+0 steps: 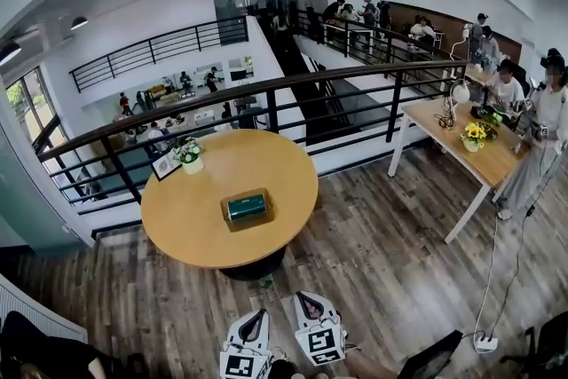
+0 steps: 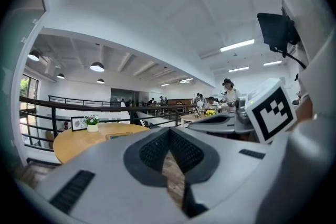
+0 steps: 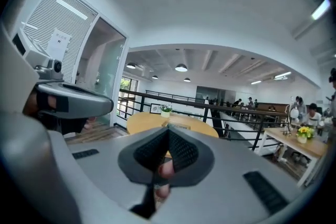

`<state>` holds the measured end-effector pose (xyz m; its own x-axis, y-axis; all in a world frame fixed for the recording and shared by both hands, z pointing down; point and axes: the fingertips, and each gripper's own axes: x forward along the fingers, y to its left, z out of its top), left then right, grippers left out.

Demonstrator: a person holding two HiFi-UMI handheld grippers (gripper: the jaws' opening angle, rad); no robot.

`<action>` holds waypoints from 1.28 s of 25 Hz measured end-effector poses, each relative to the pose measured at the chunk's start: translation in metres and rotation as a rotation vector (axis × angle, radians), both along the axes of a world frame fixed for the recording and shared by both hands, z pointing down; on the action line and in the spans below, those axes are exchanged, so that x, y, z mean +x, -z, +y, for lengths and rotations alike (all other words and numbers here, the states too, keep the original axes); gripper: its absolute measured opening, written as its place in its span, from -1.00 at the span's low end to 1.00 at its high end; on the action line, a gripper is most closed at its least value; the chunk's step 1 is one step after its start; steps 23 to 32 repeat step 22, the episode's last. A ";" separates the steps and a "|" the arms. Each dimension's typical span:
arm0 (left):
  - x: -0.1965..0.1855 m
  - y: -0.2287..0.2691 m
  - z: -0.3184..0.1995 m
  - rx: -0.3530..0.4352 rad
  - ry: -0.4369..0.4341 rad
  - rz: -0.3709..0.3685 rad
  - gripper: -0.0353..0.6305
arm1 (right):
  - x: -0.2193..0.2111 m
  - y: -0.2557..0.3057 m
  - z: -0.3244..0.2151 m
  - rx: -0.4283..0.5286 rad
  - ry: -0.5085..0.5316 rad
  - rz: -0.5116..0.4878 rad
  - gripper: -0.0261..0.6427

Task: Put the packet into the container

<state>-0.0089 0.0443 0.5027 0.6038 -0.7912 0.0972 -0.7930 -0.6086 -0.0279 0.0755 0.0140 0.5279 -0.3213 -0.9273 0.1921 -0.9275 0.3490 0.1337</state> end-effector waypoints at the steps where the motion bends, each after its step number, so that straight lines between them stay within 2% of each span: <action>1: 0.002 0.002 0.005 0.005 0.004 -0.001 -0.88 | 0.003 0.002 0.003 0.004 -0.004 -0.005 -0.92; 13: 0.007 0.009 0.023 0.050 0.055 -0.061 -0.88 | 0.018 0.004 0.029 0.011 -0.001 -0.008 -0.92; 22: 0.020 0.038 0.006 0.067 0.058 -0.059 -0.88 | 0.028 0.032 0.009 0.026 -0.001 -0.007 -0.92; 32: 0.020 0.038 0.006 0.067 0.058 -0.059 -0.88 | 0.028 0.032 0.009 0.026 -0.001 -0.007 -0.92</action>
